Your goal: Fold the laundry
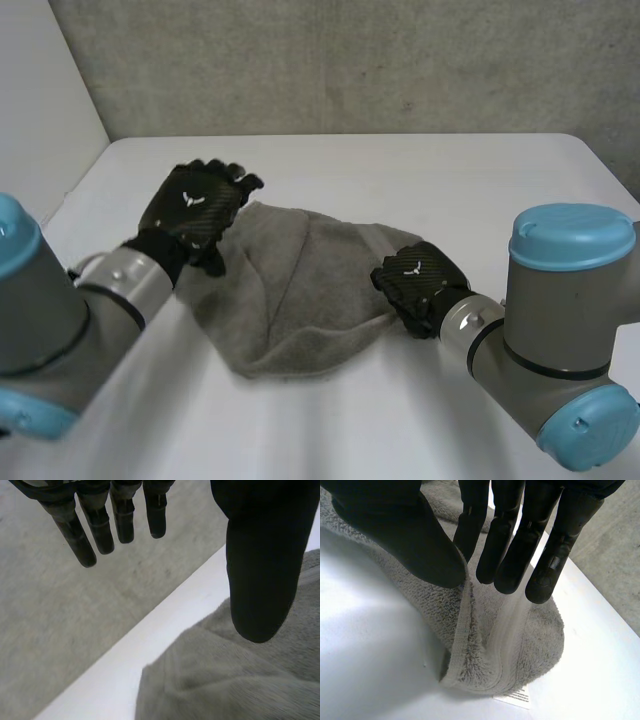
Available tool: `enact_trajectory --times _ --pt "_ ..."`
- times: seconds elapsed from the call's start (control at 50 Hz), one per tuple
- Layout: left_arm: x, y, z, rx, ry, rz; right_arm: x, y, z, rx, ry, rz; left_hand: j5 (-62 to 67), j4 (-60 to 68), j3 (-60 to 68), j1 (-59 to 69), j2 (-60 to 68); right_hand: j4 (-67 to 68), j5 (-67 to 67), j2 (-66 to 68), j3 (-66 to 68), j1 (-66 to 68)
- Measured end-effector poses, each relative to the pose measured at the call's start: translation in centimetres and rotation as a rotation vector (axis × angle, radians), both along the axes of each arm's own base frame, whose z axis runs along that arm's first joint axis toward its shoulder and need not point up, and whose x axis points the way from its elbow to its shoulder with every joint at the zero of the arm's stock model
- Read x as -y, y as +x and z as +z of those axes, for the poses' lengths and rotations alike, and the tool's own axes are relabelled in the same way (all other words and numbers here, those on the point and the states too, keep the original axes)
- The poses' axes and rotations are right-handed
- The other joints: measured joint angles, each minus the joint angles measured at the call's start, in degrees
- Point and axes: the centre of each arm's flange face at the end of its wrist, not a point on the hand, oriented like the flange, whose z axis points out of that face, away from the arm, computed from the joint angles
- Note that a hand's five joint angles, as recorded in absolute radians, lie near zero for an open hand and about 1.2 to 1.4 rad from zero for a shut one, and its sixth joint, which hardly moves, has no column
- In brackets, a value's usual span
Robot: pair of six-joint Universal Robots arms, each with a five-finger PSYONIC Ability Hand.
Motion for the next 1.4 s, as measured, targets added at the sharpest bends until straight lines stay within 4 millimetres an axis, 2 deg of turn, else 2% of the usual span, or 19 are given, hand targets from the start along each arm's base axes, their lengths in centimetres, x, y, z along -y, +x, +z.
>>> enact_trajectory --times 0.14,0.3,0.52,0.78,0.82,0.86,0.92,1.0,1.1,1.12,1.14,1.18,1.24,1.28,1.4 --pt "3.3 0.0 -1.3 0.030 0.054 -0.119 -0.1 0.0 -0.3 -0.002 0.004 0.001 3.8 3.8 3.8 3.6 3.7 0.0 0.0 0.0 0.0 0.0" --pt "5.3 0.2 -3.8 0.070 0.175 -0.152 -0.1 0.0 -0.5 -0.002 0.003 0.002 8.8 8.8 9.0 9.1 8.9 0.0 0.0 0.0 0.0 0.0" --pt "6.1 0.1 -6.8 0.174 0.242 -0.190 -0.2 -0.1 -0.7 -0.003 0.005 0.001 13.0 13.1 13.1 12.9 13.0 0.0 0.1 0.0 0.0 0.0" --pt "6.4 0.0 -8.8 0.203 0.278 -0.200 -0.1 -0.1 -1.0 -0.005 0.006 0.002 18.3 18.5 18.6 18.7 18.5 0.0 0.1 0.0 0.0 0.0" --pt "6.4 0.0 -9.0 0.204 0.280 -0.198 -0.1 -0.1 -1.0 -0.005 0.007 0.002 24.5 25.4 25.5 25.8 25.4 0.0 0.1 0.0 0.0 0.0" --pt "6.4 0.0 -9.1 0.205 0.282 -0.195 -0.1 -0.1 -1.1 -0.005 0.006 0.001 37.8 37.9 38.5 38.7 38.4 0.0 0.1 0.0 0.0 0.0" --pt "6.5 0.0 -9.0 0.205 0.276 -0.191 0.0 -0.1 -1.1 -0.005 0.004 -0.001 45.9 46.0 46.0 45.8 46.2 0.0 0.1 0.0 0.0 0.0" --pt "6.7 0.2 -8.1 0.201 0.247 -0.175 0.3 -0.2 -1.0 -0.002 -0.002 -0.010 48.6 49.4 49.2 47.6 49.4 0.0 0.1 0.0 0.0 0.0" --pt "7.0 0.8 -4.4 0.184 0.150 -0.113 1.4 -0.6 -0.1 0.011 -0.022 -0.042 50.4 51.6 51.5 49.0 51.6 0.0 0.2 0.0 0.0 0.0" --pt "7.0 0.8 -4.4 0.184 0.150 -0.113 1.4 -0.6 -0.1 0.011 -0.022 -0.042 50.4 51.6 51.5 49.0 51.6 0.0 0.2 0.0 0.0 0.0" --pt "6.8 1.1 -2.7 0.177 0.110 -0.089 1.8 -0.8 0.4 0.018 -0.029 -0.058 50.8 52.0 51.9 49.1 52.0 0.0 0.1 0.0 0.0 0.0" --pt "6.5 1.3 -1.7 0.173 0.086 -0.076 2.1 -1.0 0.8 0.021 -0.032 -0.067 50.8 52.1 51.9 49.1 52.0 0.0 0.1 0.0 0.0 0.0" --pt "5.3 1.9 0.7 0.168 0.034 -0.046 2.5 -1.7 2.1 0.022 -0.031 -0.090 51.1 52.2 52.0 49.3 52.1 0.0 0.1 0.0 0.0 0.0" --pt "4.8 2.1 1.2 0.169 0.024 -0.038 2.6 -2.0 2.7 0.017 -0.027 -0.098 51.1 52.2 52.0 49.3 52.1 0.0 0.1 0.0 0.0 0.0" --pt "1.0 3.8 4.0 0.181 -0.014 0.048 1.7 -3.7 5.9 -0.030 0.020 -0.113 51.1 52.3 52.2 49.3 52.2 0.0 0.1 0.0 0.0 0.0"
